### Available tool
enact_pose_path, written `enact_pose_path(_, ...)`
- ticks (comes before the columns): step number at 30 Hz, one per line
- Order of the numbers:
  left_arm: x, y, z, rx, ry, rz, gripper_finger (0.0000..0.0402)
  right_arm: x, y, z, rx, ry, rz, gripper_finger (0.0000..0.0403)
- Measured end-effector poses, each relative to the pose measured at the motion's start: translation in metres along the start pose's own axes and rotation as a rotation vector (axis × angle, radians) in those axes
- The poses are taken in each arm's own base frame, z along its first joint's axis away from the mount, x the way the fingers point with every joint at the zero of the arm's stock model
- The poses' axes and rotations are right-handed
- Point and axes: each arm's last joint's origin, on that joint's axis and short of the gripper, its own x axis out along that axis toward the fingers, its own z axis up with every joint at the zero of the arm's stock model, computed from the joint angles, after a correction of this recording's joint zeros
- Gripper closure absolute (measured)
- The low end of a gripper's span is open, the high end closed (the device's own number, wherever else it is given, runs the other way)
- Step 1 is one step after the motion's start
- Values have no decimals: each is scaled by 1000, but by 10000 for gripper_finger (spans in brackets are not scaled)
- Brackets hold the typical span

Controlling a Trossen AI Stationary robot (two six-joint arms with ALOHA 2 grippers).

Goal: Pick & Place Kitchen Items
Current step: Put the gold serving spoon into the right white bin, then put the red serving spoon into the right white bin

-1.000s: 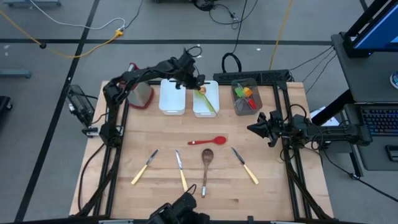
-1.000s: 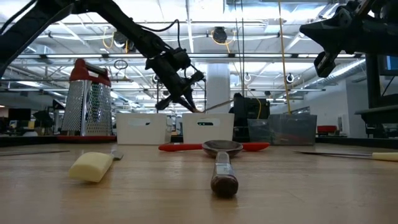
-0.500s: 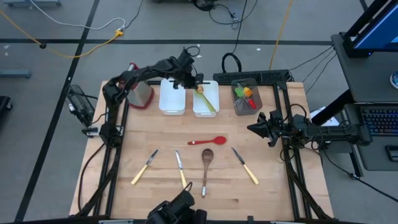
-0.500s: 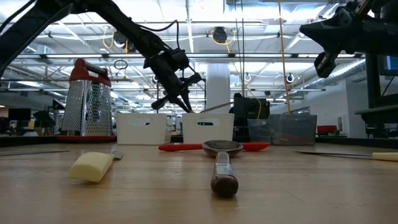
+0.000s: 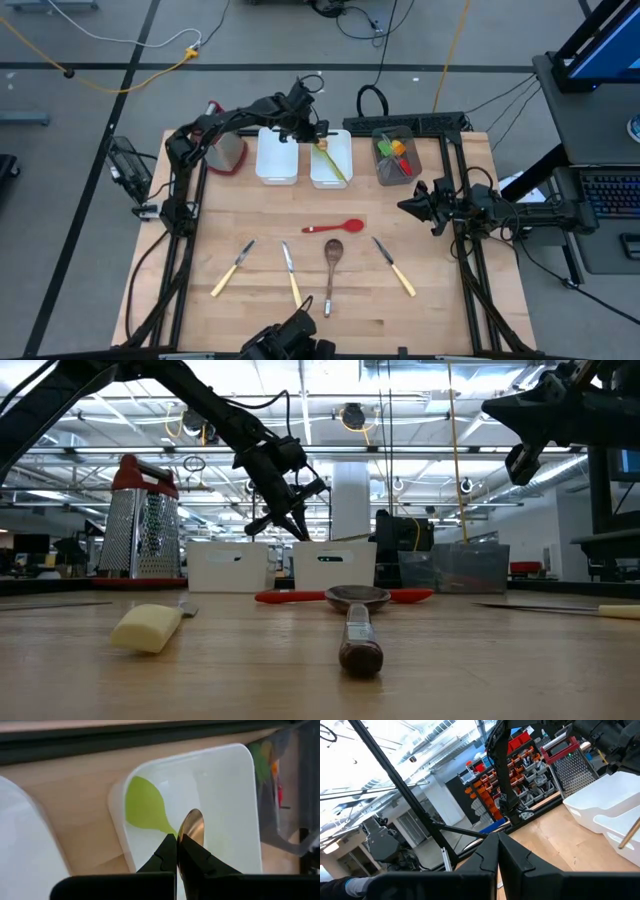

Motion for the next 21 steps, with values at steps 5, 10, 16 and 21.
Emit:
enact_pose_path(5,0,-1,0,23,-11,1,371,0,0,0,0,1,2,403)
enact_pose_path(10,1,-2,-1,27,-33,26,324,0,0,0,0,1,2,403)
enact_pose_path(16,1,-2,0,27,-34,27,285,0,0,0,0,1,2,403)
enact_pose_path(21,-18,-7,1,29,4,-72,274,0,0,0,0,1,2,403)
